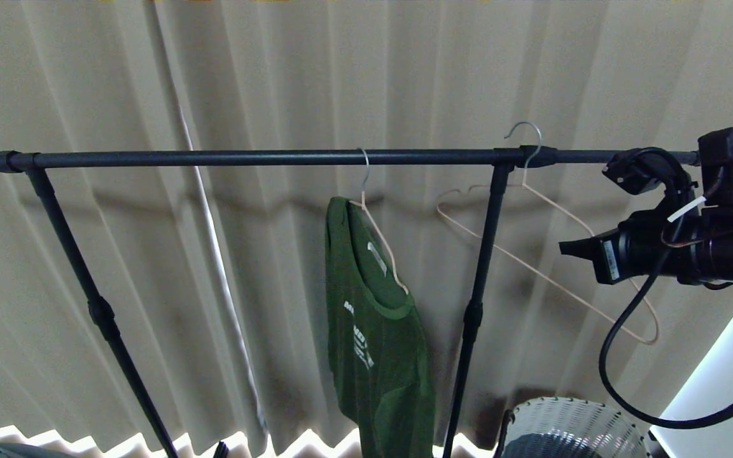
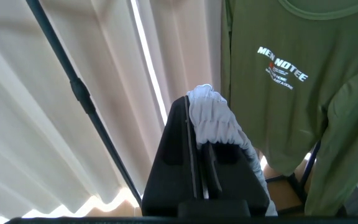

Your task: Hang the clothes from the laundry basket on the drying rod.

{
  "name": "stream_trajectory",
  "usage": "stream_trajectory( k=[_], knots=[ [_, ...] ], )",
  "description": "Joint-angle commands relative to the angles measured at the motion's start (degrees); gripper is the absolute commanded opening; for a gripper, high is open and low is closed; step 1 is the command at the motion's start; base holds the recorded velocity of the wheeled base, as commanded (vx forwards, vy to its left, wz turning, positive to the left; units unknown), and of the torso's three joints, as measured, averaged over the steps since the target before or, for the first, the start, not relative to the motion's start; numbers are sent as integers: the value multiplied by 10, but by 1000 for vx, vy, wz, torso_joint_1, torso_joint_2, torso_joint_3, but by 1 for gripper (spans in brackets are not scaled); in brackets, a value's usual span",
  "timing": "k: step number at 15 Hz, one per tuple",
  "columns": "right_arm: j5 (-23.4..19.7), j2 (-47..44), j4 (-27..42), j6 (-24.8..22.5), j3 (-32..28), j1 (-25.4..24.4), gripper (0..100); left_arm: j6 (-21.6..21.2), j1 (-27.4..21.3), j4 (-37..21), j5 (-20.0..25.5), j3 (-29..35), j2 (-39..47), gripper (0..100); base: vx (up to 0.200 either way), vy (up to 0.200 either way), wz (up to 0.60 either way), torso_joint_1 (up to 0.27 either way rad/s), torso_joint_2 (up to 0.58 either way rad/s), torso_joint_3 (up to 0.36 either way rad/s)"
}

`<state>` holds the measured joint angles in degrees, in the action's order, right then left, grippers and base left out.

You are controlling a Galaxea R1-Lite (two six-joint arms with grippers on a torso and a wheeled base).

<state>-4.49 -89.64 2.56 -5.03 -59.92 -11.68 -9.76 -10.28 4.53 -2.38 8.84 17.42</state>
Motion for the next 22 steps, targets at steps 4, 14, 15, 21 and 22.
stream_trajectory(
  k=[4,14,15,21,22],
  knots=[
    [3,61,-16,10,42,1,0,-1,0,1,0,0,3,0,0,0,0,0,0,0],
    [32,257,-56,33,239,28,0,-6,-19,0,12,-5,-6,0,0,0,0,0,0,0],
    [32,266,-55,33,248,32,0,-6,-19,1,13,-8,-12,0,0,0,0,0,0,0],
    [32,279,-57,33,288,70,0,-26,-18,4,14,-16,-13,0,-100,0,0,3,3,1],
    [32,279,-57,33,289,70,0,-26,-18,4,14,-18,-14,0,-200,0,0,7,2,2]
  ],
)
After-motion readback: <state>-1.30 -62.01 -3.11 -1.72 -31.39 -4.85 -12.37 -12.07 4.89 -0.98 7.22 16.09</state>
